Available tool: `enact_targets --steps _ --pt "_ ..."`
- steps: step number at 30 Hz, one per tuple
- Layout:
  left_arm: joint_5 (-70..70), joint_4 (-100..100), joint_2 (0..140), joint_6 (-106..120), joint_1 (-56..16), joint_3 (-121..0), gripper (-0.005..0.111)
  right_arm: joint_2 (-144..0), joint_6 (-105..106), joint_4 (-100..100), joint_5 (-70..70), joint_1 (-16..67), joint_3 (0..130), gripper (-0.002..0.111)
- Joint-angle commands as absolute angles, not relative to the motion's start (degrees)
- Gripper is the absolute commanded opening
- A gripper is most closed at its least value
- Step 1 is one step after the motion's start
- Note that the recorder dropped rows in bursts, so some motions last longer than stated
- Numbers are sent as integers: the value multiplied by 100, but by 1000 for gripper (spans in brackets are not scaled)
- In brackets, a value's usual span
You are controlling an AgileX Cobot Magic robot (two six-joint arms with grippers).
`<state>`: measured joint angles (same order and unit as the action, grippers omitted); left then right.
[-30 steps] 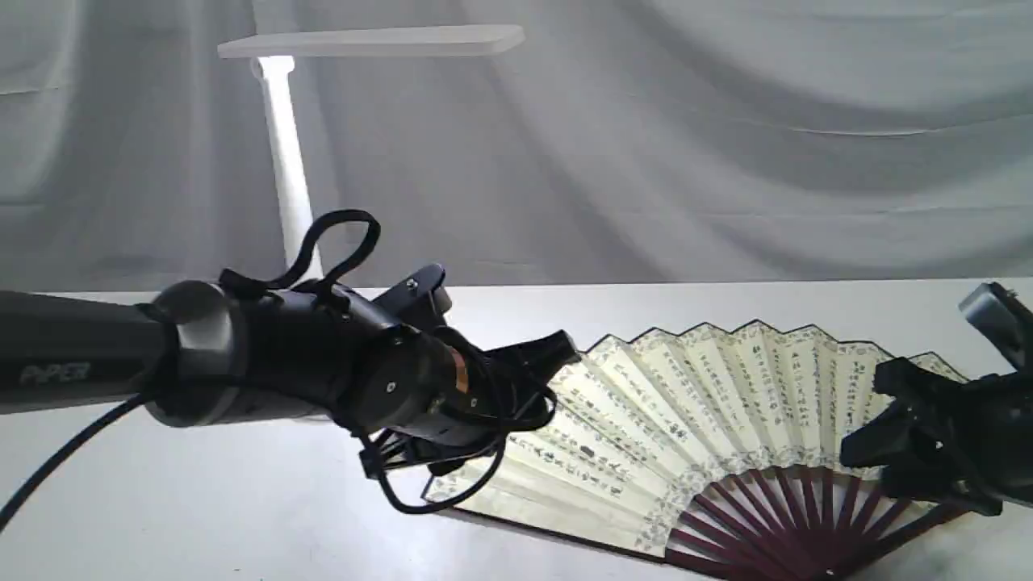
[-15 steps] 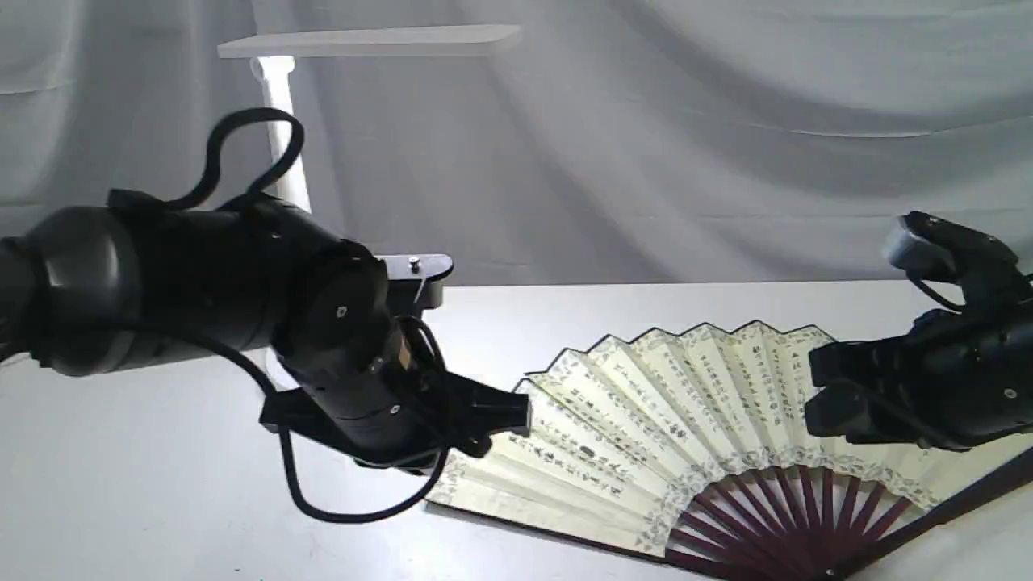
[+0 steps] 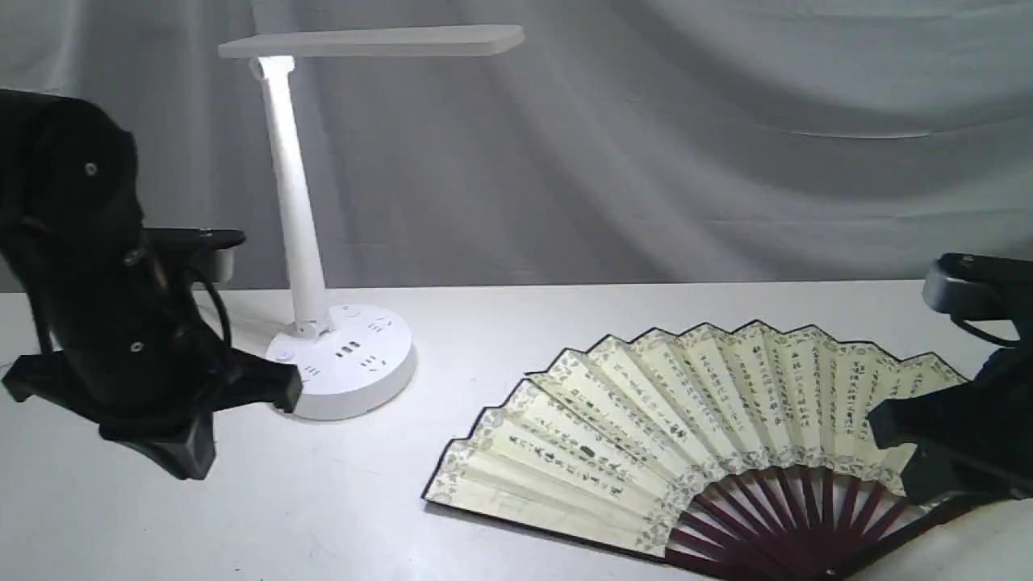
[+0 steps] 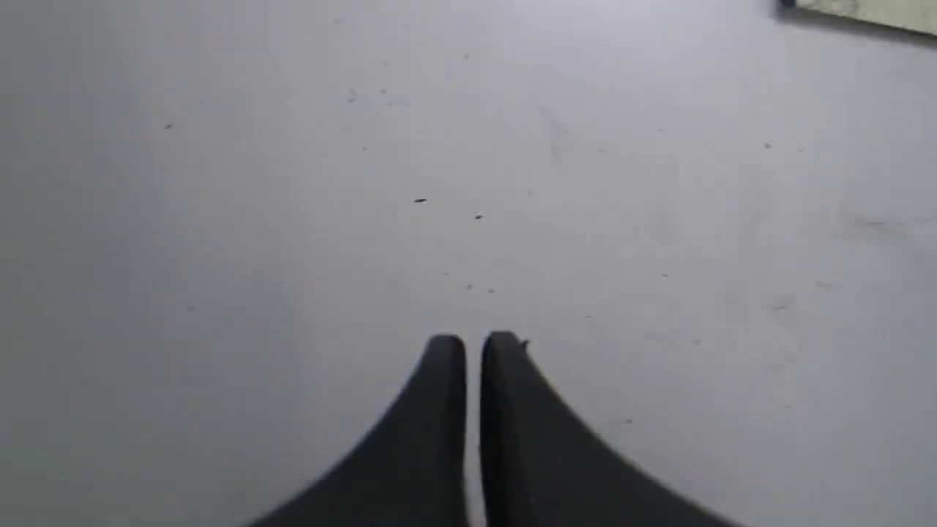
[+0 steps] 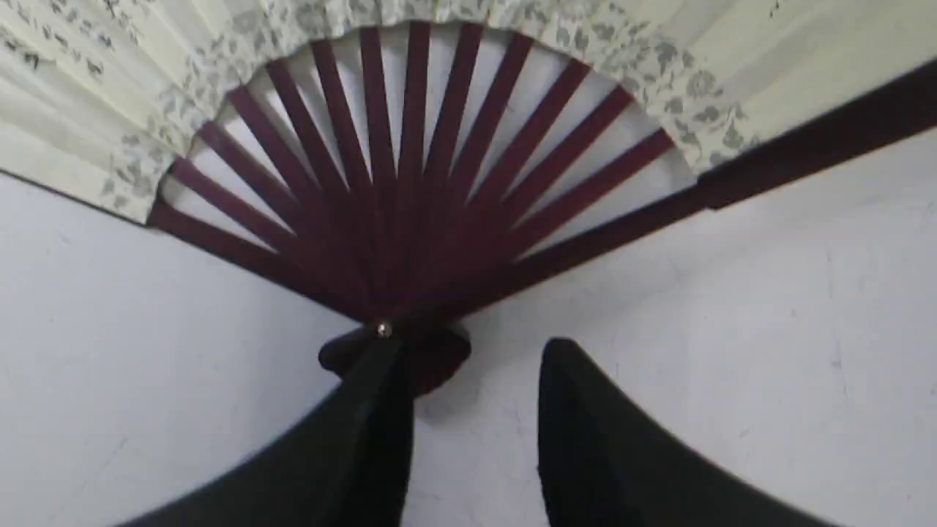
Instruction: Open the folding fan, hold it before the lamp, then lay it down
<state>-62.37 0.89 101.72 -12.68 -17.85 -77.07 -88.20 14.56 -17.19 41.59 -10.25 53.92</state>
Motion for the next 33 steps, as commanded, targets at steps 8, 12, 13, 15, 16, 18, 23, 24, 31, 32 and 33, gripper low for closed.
enact_targets --steps 8,12,13,15,16,18,23,24,31,32,33 --pt "-6127 -712 10061 -381 -703 -6768 0 -8777 1001 -1487 4670 -1075 5412 10" --pt "-6084 -323 10061 -381 -529 -6555 0 -8777 979 -1191 4712 -1245 5412 0" --pt "-6084 -167 10061 -406 -517 -6506 0 -8777 942 -1018 4755 -1292 5412 0" --pt "-6084 -57 10061 -406 -517 -6437 0 -8777 807 -680 4778 -1379 5412 0" --pt "-6059 -93 10061 -406 -517 -6422 0 -8777 708 -580 4778 -1419 5412 0" --pt "-6059 -172 10061 -406 -517 -6422 0 -8777 583 -386 4778 -1475 5412 0" --pt "-5974 -199 9920 -255 -517 -6422 0 -8777 573 53 4778 -1473 5412 0" --pt "-5975 -188 9872 -256 -517 -6422 0 -8777 573 66 4778 -1472 5412 0" --pt "-5870 -173 9792 -256 -517 -6422 0 -8777 597 0 4806 -1472 5412 0" --pt "-5870 -173 9792 -256 -517 -6422 0 -8777 618 0 4830 -1472 5412 0" --pt "-5870 -173 9792 -256 -517 -6422 0 -8777 655 0 4867 -1472 5412 0"
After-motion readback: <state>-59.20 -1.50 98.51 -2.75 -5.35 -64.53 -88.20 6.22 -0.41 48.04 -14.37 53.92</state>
